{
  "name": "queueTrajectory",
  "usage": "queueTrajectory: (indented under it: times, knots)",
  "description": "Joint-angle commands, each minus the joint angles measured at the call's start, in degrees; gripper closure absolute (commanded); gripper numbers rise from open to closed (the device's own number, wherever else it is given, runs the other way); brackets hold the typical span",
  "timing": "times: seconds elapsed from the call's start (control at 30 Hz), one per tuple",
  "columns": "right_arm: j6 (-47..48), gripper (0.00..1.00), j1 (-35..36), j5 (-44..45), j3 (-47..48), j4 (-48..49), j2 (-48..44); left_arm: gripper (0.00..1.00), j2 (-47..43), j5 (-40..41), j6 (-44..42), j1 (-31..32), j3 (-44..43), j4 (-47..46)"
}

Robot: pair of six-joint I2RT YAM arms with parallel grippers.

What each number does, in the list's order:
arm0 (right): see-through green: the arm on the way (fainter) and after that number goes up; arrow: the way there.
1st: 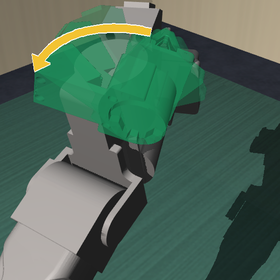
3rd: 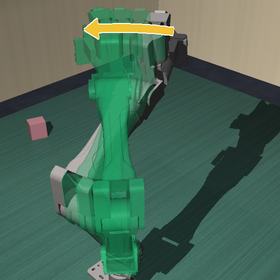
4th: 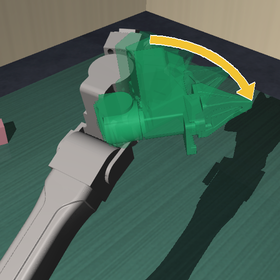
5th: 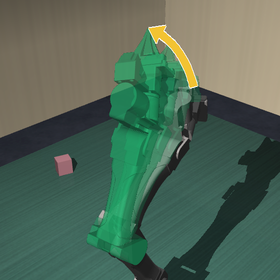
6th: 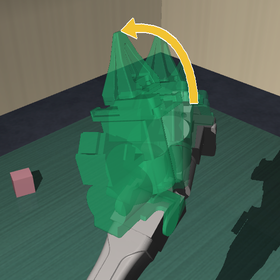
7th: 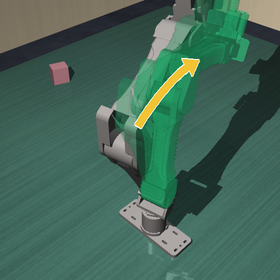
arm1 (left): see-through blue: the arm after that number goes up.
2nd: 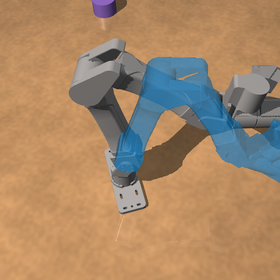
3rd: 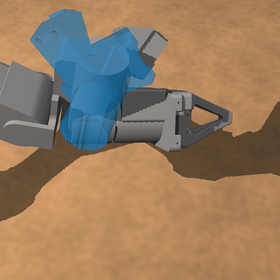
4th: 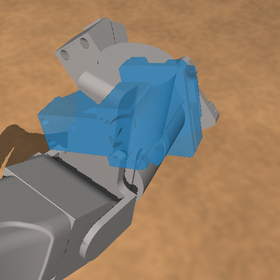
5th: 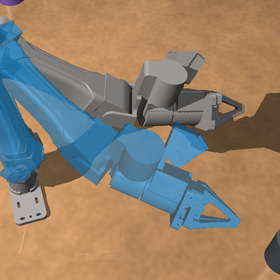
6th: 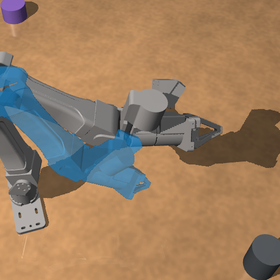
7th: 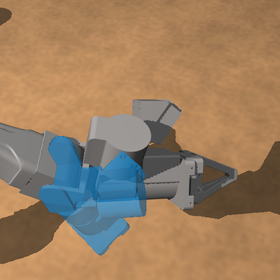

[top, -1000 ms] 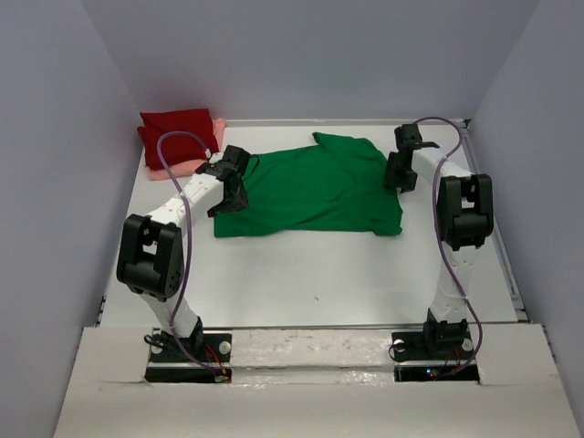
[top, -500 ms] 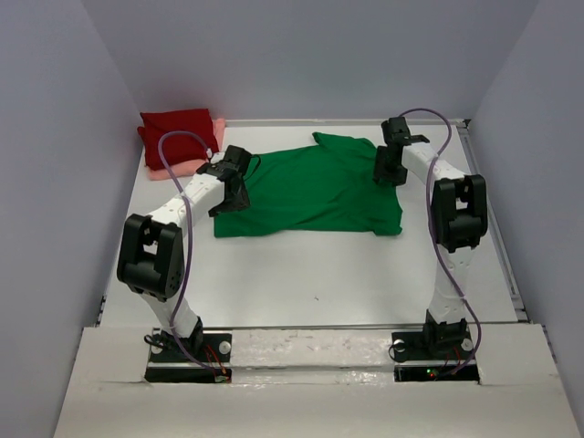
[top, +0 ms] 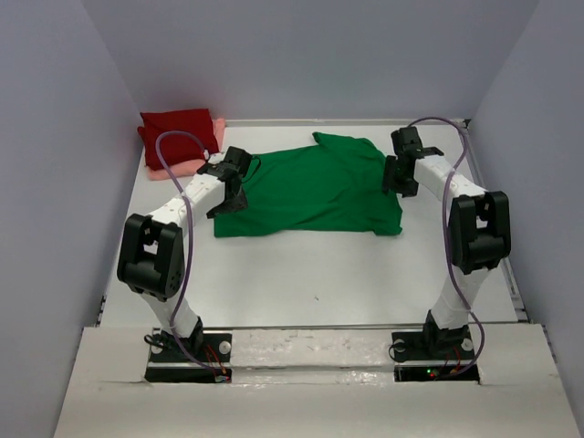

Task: Fold and stack the t-shirts
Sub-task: Fold the flattened tshirt in 1/3 of the way

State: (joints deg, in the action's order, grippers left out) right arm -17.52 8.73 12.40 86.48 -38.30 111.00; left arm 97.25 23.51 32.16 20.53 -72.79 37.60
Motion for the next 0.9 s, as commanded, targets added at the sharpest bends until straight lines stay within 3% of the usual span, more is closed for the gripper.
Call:
queueTrajectory:
  times: [0.0,0.07,0.1,0.13,0.17,0.23,0.27,0.37,0.57,0.87]
  knots:
    - [0.82,0.47,0.23,-0.45,-5.08,4.37,-7.89,0.29,-3.21,-1.09,2.99,0.29,2.12,-1.21]
    - [1.87,0.54,0.23,-1.32,-6.06,4.82,-8.69,0.31,-2.95,-1.1,4.39,0.3,2.22,-1.57]
    - [1.96,0.81,0.23,-1.59,-5.8,4.73,-8.7,0.34,-2.77,-1.1,4.83,0.21,1.7,-1.48]
    - [1.96,0.96,0.23,-2.03,-5.53,4.64,-8.7,0.37,-2.51,-1.18,5.01,0.21,1.26,-1.57]
    - [2.14,1.0,0.23,-2.9,-5.27,4.64,-8.7,0.44,-2.16,-2.31,5.1,0.29,0.64,-1.57]
    - [1.96,1.0,0.23,-3.87,-4.65,4.56,-8.43,0.55,-1.1,-3.29,4.93,0.3,-1.73,-1.4]
    - [1.96,1.0,0.23,-4.84,-4.04,4.55,-8.0,0.72,-0.4,-3.64,4.93,0.3,-2.78,-1.05]
    - [1.53,1.0,0.23,-7.73,-3.51,4.12,-7.82,1.0,1.26,-3.73,4.49,0.47,-7.26,0.89]
    - [0.73,1.0,1.99,-9.42,-9.65,6.66,-11.24,1.0,1.71,-4.16,4.14,1.35,-5.61,0.02]
    - [-0.68,1.0,2.52,-11.17,-11.68,8.77,-7.56,1.0,7.24,-8.47,3.0,1.53,-4.45,-4.3]
